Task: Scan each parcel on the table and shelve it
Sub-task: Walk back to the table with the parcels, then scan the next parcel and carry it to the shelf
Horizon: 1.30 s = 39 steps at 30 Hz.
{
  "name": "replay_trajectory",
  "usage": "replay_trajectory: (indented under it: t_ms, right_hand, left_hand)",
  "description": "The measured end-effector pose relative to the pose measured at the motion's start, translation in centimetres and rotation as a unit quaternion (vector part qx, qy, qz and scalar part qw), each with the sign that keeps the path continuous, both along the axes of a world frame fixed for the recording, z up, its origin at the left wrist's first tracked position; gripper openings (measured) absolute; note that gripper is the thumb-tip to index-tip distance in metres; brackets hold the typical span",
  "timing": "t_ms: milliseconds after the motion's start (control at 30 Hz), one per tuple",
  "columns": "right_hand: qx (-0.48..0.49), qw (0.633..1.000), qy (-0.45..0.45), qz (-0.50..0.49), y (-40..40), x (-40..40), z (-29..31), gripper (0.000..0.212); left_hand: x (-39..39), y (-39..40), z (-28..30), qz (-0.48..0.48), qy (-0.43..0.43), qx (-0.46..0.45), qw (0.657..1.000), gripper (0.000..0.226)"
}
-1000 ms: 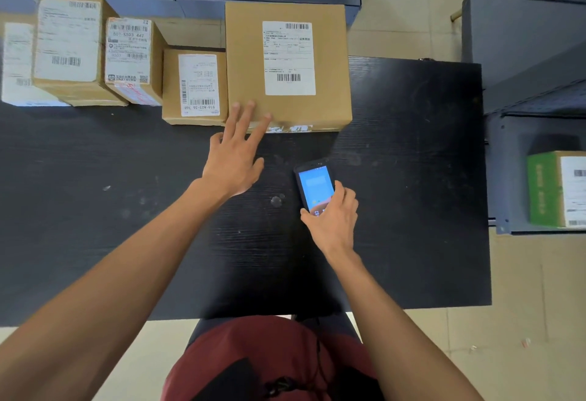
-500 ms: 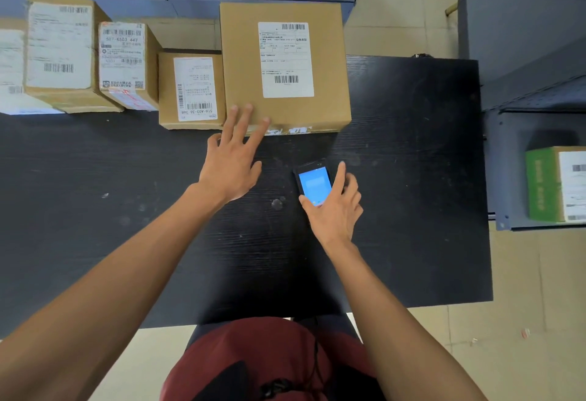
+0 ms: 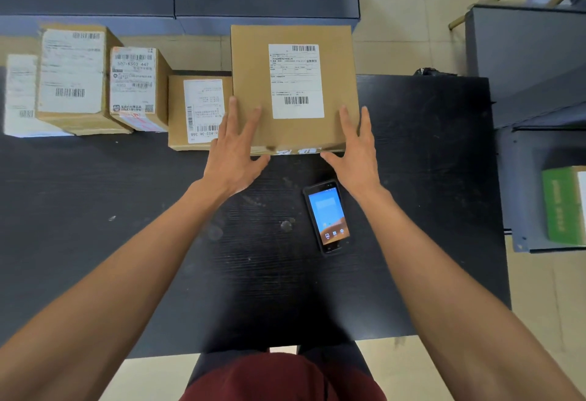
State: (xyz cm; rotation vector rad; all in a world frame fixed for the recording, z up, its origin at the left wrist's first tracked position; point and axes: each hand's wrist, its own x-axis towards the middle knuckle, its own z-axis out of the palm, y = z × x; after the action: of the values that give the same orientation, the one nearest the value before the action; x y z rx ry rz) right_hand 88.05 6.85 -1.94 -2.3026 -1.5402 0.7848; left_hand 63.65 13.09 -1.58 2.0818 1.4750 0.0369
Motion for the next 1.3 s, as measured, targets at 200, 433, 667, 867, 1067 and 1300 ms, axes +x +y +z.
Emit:
replay_trajectory:
  t_ms: [200,433,667,867,1067,1300]
  right_hand:
    - [0.01,0.998,0.046,-0.035,-0.1,-0.6,-0.2,0.089]
    - [0.062,0.995,0.044,-0.07,-2.4,-1.5,0.9,0.08]
    - [0.14,0.981,0.041,-0.128,-6.3,-2.3,3.5,0.079]
    - [0.181,0.967,0.009,-0.176,-11.8,-1.5,6.2,0.081]
    - [0.196,0.949,-0.028,-0.245,-19.7,-0.3,8.3,0.081]
    - [0.193,0.923,-0.03,-0.331,-31.7,0.8,8.9,0.085]
  left_hand:
    - [0.9,0.1,0.1,0.031,-0.06,0.009,0.998,0.072]
    - [0.8,-0.6,1.0,0.021,-0.093,0.023,0.995,0.063]
    - [1.0,-1.7,3.4,-0.024,-0.142,0.066,0.987,0.063]
    - [3.3,-3.9,5.4,-0.093,-0.17,0.084,0.977,0.07]
    - [6.9,-8.8,7.7,-0.171,-0.19,0.087,0.963,0.073]
    - [11.2,-17.5,9.8,-0.288,-0.195,0.114,0.931,0.072]
